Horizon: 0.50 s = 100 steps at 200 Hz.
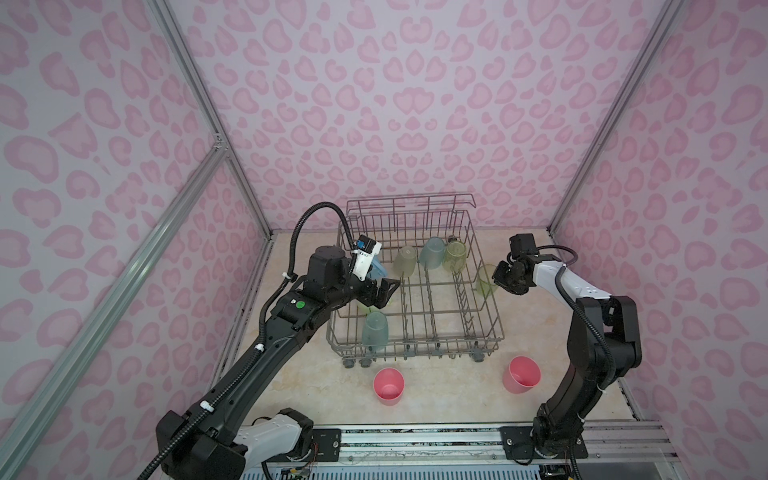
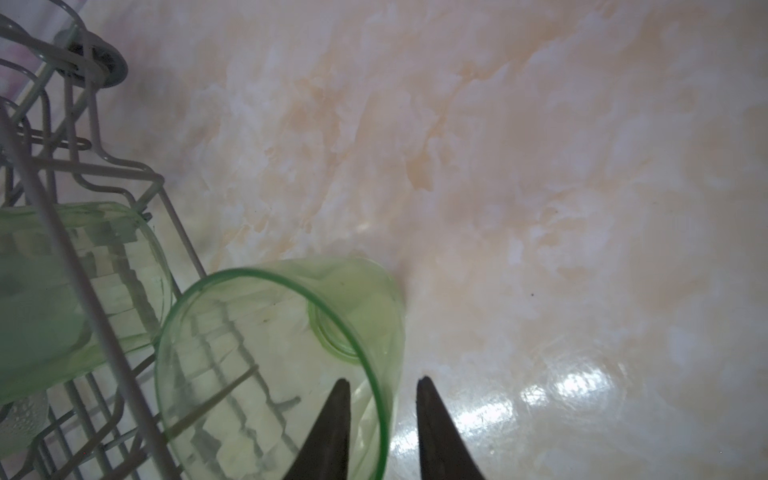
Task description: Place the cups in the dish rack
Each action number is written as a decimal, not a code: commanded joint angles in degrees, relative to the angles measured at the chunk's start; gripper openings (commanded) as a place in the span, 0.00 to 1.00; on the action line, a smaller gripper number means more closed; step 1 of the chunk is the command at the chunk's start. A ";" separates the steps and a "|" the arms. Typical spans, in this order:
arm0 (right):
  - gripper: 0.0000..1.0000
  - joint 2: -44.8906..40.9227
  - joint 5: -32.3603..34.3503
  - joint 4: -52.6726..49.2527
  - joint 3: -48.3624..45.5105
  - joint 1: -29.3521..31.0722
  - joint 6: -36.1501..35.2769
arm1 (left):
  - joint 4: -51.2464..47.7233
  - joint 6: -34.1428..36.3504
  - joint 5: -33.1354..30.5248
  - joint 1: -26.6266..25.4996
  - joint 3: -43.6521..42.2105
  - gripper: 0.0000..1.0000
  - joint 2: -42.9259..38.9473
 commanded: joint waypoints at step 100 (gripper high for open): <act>0.09 1.23 1.50 4.10 -0.20 -0.42 2.45 | 1.37 0.53 -1.39 -0.62 0.31 0.97 -0.20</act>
